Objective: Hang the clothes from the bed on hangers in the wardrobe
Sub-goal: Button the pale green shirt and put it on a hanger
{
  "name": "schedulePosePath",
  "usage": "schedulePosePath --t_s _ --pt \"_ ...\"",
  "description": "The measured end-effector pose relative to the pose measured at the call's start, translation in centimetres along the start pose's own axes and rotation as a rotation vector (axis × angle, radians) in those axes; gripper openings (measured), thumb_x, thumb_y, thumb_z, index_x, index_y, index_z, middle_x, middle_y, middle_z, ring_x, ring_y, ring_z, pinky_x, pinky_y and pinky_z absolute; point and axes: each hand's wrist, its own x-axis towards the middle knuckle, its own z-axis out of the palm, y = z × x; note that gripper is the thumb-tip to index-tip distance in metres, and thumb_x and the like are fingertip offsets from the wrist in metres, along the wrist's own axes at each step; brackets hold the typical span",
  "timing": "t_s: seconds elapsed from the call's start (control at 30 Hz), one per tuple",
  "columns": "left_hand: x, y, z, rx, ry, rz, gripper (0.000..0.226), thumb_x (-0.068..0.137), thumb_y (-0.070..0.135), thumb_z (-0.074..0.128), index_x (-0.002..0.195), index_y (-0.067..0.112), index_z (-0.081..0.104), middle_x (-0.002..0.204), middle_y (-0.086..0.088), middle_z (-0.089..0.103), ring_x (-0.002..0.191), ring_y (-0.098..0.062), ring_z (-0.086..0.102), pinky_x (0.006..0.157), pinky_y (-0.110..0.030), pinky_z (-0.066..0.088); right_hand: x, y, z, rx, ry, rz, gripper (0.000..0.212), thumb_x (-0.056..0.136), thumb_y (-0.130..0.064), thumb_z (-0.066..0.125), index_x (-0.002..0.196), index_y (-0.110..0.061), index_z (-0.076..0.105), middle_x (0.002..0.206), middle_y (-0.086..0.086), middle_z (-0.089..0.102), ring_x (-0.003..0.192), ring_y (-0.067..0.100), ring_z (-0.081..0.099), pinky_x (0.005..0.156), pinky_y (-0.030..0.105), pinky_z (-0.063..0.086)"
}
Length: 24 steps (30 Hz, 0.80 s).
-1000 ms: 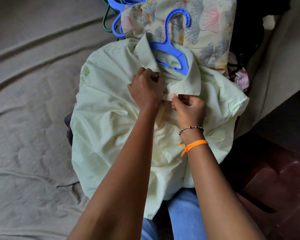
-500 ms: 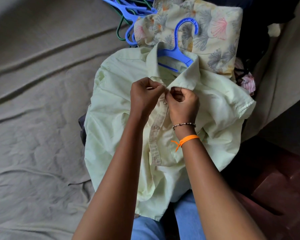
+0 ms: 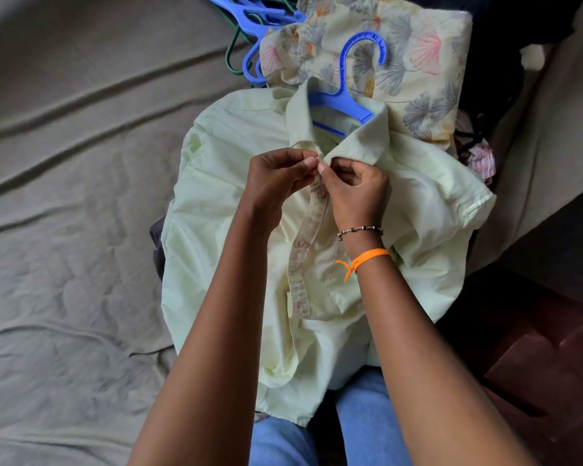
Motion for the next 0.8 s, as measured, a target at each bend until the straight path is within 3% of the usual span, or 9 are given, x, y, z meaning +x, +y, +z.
schedulePosePath --t_s 0.13,0.27,0.4,0.47,0.67,0.8 --pt "-0.1 -0.1 -0.1 -0.004 -0.012 -0.031 0.015 0.088 -0.003 0.058 0.079 0.007 0.066 0.064 0.001 0.068 0.067 -0.007 0.064 0.076 -0.018 0.054 0.0 -0.1 -0.4 -0.022 -0.051 -0.003 0.015 0.074 -0.007 0.077 0.085 0.002 0.073 0.074 0.004 0.07 0.052 -0.013 0.056 0.067 0.018 0.054" --pt "0.1 0.0 -0.1 0.012 -0.033 -0.055 0.018 0.089 -0.004 0.057 0.077 0.007 0.065 0.061 0.003 0.066 0.065 -0.007 0.062 0.078 -0.018 0.055 -0.1 -0.2 -0.9 -0.035 -0.115 -0.015 0.011 0.076 -0.007 0.073 0.084 0.002 0.073 0.073 -0.001 0.068 0.055 -0.01 0.058 0.068 0.022 0.055" --pt "0.2 -0.2 -0.1 0.056 -0.021 -0.056 0.016 0.088 -0.004 0.059 0.076 0.007 0.064 0.057 0.004 0.064 0.06 -0.004 0.061 0.071 -0.016 0.054 0.7 -0.2 -1.2 0.025 -0.171 0.067 0.017 0.071 -0.022 0.064 0.073 -0.01 0.075 0.069 0.007 0.071 0.067 0.015 0.069 0.075 0.043 0.058" --pt "0.1 -0.5 -0.1 0.033 -0.033 -0.043 0.014 0.088 -0.004 0.058 0.078 0.004 0.063 0.058 0.004 0.065 0.059 -0.004 0.061 0.067 -0.015 0.052 1.4 -0.2 -1.2 0.038 -0.196 0.113 0.009 0.067 -0.02 0.067 0.065 -0.014 0.074 0.067 0.008 0.071 0.068 0.022 0.07 0.075 0.049 0.057" --pt "0.1 -0.9 -0.1 0.052 -0.053 -0.005 0.012 0.088 -0.004 0.059 0.08 0.003 0.065 0.061 0.002 0.067 0.062 -0.005 0.062 0.07 -0.016 0.053 1.4 -0.3 -1.2 -0.021 -0.161 0.116 0.008 0.067 -0.008 0.077 0.071 -0.005 0.072 0.072 0.01 0.071 0.067 0.016 0.069 0.071 0.039 0.059" --pt "-0.2 -1.3 -0.7 0.107 -0.091 0.013 0.013 0.085 -0.005 0.061 0.097 -0.007 0.067 0.087 -0.016 0.071 0.085 -0.018 0.068 0.083 -0.024 0.054 1.2 -0.1 -1.2 -0.077 -0.155 0.099 0.014 0.068 -0.01 0.077 0.075 0.0 0.072 0.073 0.01 0.071 0.067 0.015 0.068 0.068 0.037 0.059"
